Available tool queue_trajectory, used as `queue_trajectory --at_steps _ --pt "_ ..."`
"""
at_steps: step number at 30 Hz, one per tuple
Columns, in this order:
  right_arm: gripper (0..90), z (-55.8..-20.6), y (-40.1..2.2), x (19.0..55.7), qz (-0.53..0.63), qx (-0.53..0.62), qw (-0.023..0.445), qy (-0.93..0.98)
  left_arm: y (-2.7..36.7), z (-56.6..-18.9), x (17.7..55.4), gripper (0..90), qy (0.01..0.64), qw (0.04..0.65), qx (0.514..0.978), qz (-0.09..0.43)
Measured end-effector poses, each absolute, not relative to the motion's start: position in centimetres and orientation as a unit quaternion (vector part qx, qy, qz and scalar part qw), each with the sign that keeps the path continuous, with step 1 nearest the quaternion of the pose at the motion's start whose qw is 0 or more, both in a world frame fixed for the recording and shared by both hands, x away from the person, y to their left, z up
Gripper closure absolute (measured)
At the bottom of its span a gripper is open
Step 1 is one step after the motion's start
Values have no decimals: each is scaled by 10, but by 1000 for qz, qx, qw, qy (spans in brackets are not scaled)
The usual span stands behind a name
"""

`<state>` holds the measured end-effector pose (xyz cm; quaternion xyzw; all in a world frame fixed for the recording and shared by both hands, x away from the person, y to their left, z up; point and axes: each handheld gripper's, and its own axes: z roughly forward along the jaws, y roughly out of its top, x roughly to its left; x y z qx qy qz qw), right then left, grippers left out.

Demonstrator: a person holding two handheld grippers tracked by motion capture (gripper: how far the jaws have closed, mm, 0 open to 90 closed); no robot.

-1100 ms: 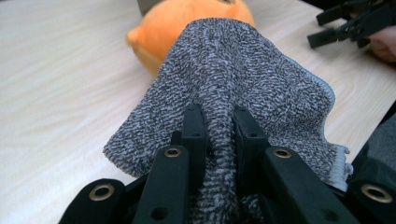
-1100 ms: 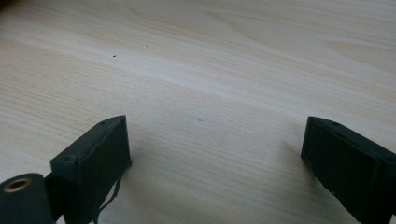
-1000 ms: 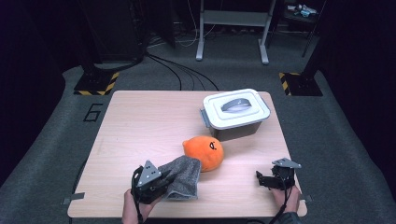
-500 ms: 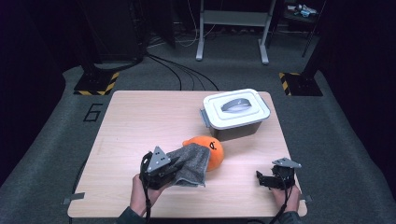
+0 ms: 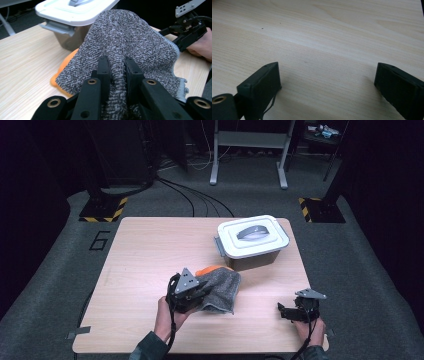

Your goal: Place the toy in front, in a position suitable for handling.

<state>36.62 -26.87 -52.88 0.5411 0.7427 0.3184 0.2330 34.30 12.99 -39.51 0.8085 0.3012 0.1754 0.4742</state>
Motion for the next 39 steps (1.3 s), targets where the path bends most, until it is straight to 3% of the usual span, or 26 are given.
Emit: queue_trajectory --at_steps 39 --pt "68 -529 -269 365 322 539 235 742 33 -413 363 771 238 474 839 122"
